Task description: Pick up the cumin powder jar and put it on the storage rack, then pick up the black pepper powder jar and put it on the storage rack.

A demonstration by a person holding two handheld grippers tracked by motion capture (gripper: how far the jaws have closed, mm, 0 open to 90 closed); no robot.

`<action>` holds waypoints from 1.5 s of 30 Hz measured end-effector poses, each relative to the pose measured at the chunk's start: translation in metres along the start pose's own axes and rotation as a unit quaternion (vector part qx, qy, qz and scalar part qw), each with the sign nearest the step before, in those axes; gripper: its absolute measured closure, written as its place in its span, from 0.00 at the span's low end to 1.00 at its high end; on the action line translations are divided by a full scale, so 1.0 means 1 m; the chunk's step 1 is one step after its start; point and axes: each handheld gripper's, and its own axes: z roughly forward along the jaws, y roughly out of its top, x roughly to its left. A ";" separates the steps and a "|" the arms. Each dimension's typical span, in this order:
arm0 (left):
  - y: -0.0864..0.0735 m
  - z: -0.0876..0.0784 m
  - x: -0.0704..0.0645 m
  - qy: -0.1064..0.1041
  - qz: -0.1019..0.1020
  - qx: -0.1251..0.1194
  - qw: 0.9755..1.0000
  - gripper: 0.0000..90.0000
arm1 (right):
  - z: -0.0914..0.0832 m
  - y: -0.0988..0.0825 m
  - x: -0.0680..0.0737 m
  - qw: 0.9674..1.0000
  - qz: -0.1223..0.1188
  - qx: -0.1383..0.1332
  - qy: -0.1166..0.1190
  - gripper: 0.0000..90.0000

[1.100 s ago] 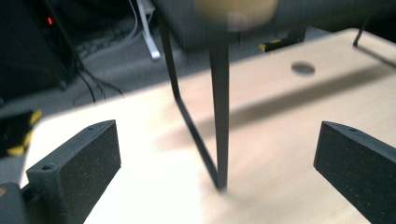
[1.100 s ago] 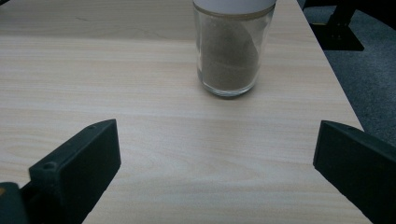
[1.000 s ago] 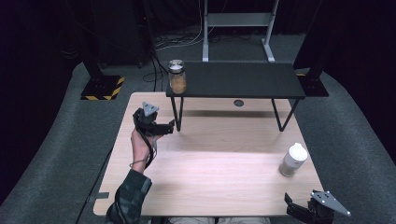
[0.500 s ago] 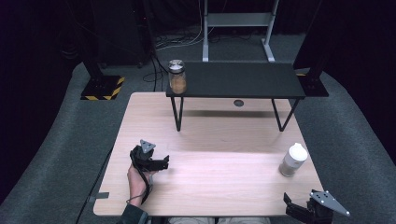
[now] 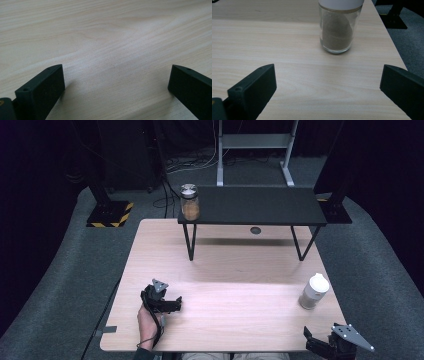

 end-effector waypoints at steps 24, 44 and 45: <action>0.000 0.001 0.002 -0.006 0.001 0.001 1.000 0.00 | 0.009 -0.001 0.003 1.000 -0.012 0.013 0.004 0.00; 0.000 0.001 0.002 -0.007 0.001 0.001 1.000 0.00 | 0.017 -0.009 -0.008 0.999 0.000 -0.031 0.013 0.00; 0.000 0.001 0.002 -0.007 0.001 0.001 1.000 0.00 | 0.019 -0.008 -0.008 0.999 -0.001 -0.034 0.013 0.00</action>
